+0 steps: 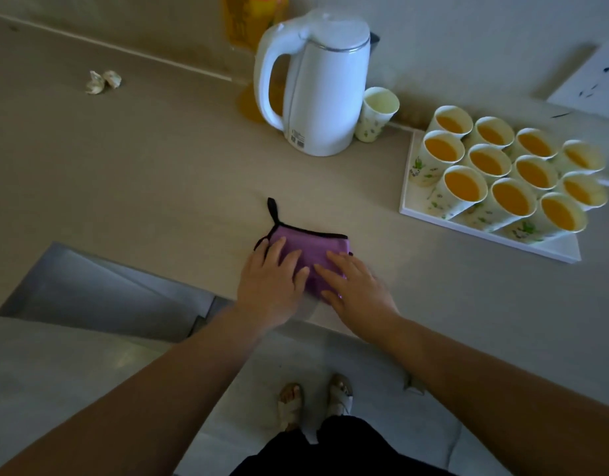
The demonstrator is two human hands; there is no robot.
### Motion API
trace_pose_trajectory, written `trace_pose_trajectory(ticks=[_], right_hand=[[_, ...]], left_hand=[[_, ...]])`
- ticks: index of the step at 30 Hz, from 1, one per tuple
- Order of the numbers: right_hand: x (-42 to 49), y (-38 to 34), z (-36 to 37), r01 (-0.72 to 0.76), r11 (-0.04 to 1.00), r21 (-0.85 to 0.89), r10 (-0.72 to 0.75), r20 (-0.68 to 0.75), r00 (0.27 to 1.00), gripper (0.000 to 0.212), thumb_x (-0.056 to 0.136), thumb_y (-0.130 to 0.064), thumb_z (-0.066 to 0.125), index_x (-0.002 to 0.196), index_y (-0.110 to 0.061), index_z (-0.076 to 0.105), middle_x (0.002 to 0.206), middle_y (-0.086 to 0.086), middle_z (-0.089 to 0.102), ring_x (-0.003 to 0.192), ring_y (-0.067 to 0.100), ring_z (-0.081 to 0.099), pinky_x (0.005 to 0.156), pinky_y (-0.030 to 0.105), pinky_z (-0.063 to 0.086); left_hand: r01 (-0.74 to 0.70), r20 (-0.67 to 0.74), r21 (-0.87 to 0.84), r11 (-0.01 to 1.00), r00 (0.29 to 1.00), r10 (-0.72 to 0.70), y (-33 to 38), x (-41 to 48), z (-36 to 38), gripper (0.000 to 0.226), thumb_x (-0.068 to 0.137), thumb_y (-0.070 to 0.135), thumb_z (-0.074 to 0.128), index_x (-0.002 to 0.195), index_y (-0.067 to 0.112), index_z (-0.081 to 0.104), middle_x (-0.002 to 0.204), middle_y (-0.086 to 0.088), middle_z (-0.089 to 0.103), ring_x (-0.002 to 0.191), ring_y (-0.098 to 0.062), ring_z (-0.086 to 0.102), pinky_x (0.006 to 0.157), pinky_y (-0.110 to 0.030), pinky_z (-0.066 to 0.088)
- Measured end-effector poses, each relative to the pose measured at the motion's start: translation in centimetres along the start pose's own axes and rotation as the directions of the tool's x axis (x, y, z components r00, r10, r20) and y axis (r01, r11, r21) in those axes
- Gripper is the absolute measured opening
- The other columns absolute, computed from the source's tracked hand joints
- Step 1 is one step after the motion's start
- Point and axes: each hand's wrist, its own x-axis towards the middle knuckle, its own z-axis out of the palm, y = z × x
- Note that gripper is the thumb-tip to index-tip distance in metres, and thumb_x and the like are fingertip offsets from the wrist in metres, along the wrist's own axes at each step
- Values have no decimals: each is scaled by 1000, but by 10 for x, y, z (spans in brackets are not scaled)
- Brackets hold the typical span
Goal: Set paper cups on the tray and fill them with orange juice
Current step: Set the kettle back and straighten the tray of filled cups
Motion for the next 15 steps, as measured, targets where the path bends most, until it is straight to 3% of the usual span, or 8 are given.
trace_pose_trajectory(ticks=[2, 6, 15], right_hand=[[5, 7, -2, 28, 999, -47, -26, 42, 999, 50, 102, -37, 32, 150, -32, 19, 160, -2, 8, 147, 18, 4, 118, 35, 7], [43, 27, -20, 84, 987, -137, -71, 97, 993, 49, 104, -35, 21, 151, -33, 8, 161, -3, 0, 148, 16, -2, 118, 36, 0], [104, 50, -36, 88, 993, -82, -73, 171, 983, 60, 100, -51, 22, 151, -31, -4, 159, -1, -15, 146, 18, -13, 117, 39, -2]], left_hand=[[36, 72, 21, 999, 997, -38, 2, 5, 3, 57, 101, 48, 20, 153, 25, 18, 162, -4, 0, 148, -28, -1, 120, -40, 5], [50, 134, 39, 998, 989, -55, -3, 35, -3, 59, 102, 47, 18, 154, 25, 3, 161, -6, -12, 148, -29, -9, 120, -40, -2], [54, 67, 28, 998, 996, -56, -13, 108, -19, 56, 102, 45, 24, 154, 26, 11, 162, -4, -6, 148, -29, -5, 120, -38, -2]])
